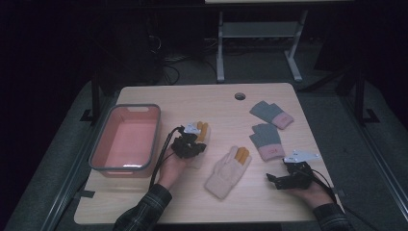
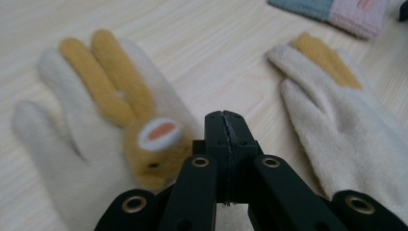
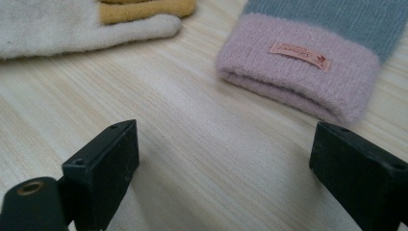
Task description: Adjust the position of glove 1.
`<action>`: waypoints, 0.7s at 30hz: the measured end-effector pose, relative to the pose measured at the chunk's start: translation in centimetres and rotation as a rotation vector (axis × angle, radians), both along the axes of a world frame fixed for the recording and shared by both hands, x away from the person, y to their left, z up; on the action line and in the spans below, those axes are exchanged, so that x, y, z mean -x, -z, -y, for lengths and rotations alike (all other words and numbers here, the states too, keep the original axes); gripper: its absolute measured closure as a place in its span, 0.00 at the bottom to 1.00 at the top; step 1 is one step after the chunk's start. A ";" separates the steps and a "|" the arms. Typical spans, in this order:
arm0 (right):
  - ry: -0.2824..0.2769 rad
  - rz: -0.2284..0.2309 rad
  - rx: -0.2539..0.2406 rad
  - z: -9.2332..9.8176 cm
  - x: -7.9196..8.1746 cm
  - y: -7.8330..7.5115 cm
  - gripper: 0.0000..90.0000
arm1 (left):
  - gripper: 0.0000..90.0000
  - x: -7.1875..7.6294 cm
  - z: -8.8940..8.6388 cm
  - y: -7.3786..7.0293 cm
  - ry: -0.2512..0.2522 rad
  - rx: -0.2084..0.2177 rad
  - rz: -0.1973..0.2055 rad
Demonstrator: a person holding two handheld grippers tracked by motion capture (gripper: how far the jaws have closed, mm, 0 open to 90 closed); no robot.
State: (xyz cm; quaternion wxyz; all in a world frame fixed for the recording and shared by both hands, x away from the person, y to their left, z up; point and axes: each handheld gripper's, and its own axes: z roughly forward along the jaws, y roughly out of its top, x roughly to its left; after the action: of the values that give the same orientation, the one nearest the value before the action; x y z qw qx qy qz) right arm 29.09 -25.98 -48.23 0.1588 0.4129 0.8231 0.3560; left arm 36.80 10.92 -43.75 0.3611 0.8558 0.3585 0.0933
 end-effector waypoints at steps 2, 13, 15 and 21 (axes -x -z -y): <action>0.000 0.000 0.000 0.0 0.0 0.0 0.11 | 0.99 0.2 0.2 0.3 0.004 -0.023 0.002; 0.001 0.000 0.000 0.0 0.0 0.0 0.11 | 0.99 1.2 0.2 1.9 0.014 -0.118 -0.020; 0.003 -0.002 0.000 0.0 0.0 0.0 0.11 | 0.99 1.6 -0.4 1.9 0.014 -0.129 -0.024; 0.002 -0.003 -0.001 0.0 0.0 0.0 0.11 | 0.99 2.8 -2.4 1.4 -0.001 -0.155 -0.031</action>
State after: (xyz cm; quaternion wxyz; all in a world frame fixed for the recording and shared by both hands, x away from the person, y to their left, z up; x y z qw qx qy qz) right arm 29.07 -25.96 -48.22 0.1575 0.4146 0.8227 0.3556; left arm 34.00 13.28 -45.19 0.2881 0.8823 0.3563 0.1076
